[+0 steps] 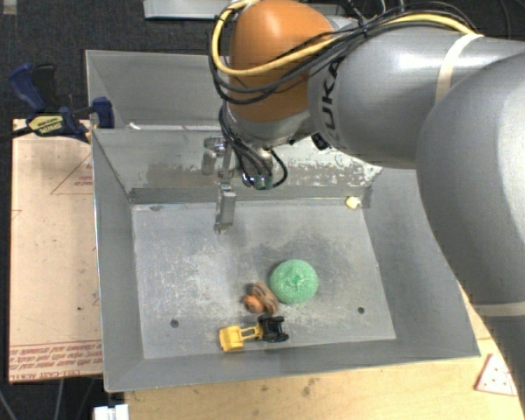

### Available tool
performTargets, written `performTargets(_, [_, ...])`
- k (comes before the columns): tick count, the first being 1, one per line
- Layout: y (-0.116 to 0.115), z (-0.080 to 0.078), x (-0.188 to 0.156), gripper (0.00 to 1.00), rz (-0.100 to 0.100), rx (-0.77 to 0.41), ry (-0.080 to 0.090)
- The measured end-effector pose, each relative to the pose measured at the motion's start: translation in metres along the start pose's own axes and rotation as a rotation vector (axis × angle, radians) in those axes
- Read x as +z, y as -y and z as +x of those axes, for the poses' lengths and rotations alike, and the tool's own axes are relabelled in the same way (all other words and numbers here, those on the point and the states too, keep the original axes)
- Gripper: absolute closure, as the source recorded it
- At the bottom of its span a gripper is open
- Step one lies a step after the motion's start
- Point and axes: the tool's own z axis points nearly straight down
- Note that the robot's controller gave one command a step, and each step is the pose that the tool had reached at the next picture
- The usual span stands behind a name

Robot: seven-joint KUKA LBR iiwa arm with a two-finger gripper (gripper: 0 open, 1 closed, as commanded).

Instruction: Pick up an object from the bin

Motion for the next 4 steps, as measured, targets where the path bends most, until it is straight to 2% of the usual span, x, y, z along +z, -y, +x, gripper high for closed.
performTargets(1, [0.001,-0.002,-0.005,0.00,-0.001,0.002,0.008])
performTargets(2, [0.002,0.000,-0.005,0.00,-0.001,0.000,0.008])
performTargets(3, [0.010,0.011,-0.054,0.00,0.002,-0.086,0.004])
performTargets(4, [0.033,0.013,-0.067,0.00,0.000,-0.188,0.017])
